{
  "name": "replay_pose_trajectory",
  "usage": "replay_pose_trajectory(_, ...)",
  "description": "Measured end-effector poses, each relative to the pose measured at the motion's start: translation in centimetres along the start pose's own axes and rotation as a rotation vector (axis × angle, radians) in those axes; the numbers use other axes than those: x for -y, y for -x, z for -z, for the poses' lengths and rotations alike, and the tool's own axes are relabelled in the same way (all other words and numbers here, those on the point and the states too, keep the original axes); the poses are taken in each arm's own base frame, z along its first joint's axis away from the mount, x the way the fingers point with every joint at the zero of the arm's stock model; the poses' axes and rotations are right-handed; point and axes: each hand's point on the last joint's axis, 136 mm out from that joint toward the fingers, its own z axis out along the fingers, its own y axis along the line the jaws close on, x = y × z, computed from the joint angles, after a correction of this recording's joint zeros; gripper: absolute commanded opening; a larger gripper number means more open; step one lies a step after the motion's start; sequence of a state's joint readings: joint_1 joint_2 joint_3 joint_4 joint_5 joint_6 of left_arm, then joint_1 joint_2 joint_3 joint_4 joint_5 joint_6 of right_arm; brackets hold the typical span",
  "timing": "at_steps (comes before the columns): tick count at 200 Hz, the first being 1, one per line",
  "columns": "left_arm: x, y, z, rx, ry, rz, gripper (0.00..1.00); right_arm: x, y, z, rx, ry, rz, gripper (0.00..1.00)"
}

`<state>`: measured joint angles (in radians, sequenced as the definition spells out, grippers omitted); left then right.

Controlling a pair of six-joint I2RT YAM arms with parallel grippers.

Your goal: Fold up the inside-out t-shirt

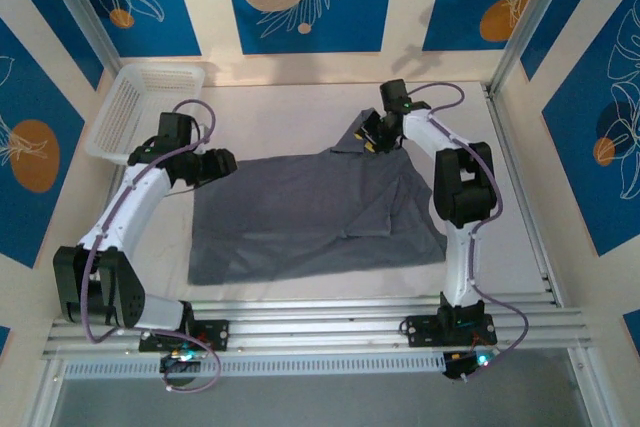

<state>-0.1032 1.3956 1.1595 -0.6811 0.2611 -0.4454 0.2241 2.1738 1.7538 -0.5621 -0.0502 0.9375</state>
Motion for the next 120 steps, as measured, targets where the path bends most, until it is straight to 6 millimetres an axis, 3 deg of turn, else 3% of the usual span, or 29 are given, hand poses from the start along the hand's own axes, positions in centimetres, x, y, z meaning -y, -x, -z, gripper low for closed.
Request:
replay_pose_trajectory(25, -0.2, -0.3, -0.2, -0.009, 0.004, 0.003, 0.57, -0.3, 0.4, -0.6, -0.005, -0.009, -0.001, 0.42)
replay_pose_trajectory(62, -0.6, -0.7, -0.3, -0.022, 0.019, 0.009, 0.57, 1.1, -0.4, -1.6, -0.039, -0.057, -0.023, 0.5)
replay_pose_trajectory(101, -0.7, -0.8, -0.7, -0.035, 0.024, 0.013, 0.57, 1.9, -0.8, -3.0, -0.073, -0.08, -0.029, 0.23)
replay_pose_trajectory(120, -0.9, -0.9, -1.0, -0.043, 0.028, 0.016, 0.58, 1.9, -0.7, -3.5, -0.077, -0.081, -0.037, 0.21)
